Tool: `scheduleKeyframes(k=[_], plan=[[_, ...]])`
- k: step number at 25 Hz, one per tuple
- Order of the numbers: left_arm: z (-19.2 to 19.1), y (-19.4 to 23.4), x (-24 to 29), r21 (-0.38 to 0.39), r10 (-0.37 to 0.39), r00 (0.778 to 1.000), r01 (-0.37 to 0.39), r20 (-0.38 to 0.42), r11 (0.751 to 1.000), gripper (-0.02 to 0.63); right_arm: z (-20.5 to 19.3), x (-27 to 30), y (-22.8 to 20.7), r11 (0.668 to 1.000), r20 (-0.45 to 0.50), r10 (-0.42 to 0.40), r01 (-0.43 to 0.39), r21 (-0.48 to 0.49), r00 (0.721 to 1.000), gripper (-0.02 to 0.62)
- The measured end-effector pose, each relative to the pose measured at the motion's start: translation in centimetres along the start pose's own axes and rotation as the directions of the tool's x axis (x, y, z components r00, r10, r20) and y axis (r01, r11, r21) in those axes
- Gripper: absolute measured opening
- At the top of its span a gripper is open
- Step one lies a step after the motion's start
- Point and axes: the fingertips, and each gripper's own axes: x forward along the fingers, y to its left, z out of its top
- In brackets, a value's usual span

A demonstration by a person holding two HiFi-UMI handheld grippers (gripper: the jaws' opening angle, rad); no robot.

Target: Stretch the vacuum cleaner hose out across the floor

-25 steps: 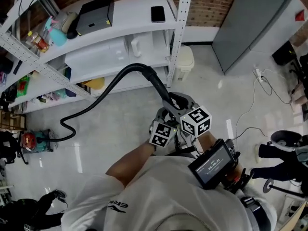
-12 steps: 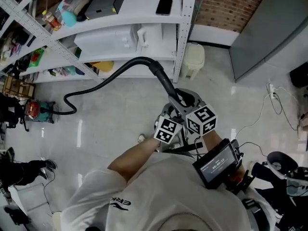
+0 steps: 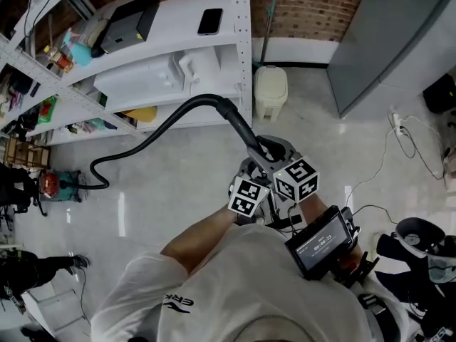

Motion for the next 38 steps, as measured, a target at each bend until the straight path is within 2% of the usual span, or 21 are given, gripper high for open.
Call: scheduleKeyframes(k=[8, 15, 22, 29, 33, 38], plan=[[2.5, 0.4, 1.2, 0.000, -0.041, 0.999, 0.041, 0.023, 0.999, 0.186, 1.9, 0.3, -1.2, 0.998, -0.013, -0.046, 0.045, -0.037, 0.999, 0.143], [3.4, 0.3, 2.4, -0.019, -0.032, 0.998, 0.033, 0.054, 0.999, 0.186, 2.1, 0.3, -1.6, 0.998, -0.042, -0.008, 0.005, -0.068, 0.999, 0.143], [3.9, -0.8, 4.9, -0.070, 0.050, 0.996, -0.045, 0.072, 0.997, 0.186, 1.6, -1.1, -3.2, 0.987, -0.111, 0.114, -0.125, -0.100, 0.987, 0.143], [3.4, -3.7, 7.8, -0.127, 0.173, 0.983, -0.163, 0.066, 0.978, 0.186, -0.1, -4.1, -4.4, 0.948, -0.197, 0.268, -0.294, -0.119, 0.943, 0.143], [3.1, -5.9, 10.2, -0.155, 0.206, 0.977, -0.195, 0.059, 0.968, 0.186, -1.4, -6.5, -5.9, 0.936, -0.220, 0.301, -0.332, -0.118, 0.928, 0.144], [2.2, -8.9, 13.0, -0.193, 0.204, 0.978, -0.193, 0.036, 0.962, 0.184, -3.4, -9.1, -7.8, 0.931, -0.250, 0.320, -0.353, -0.098, 0.914, 0.144]])
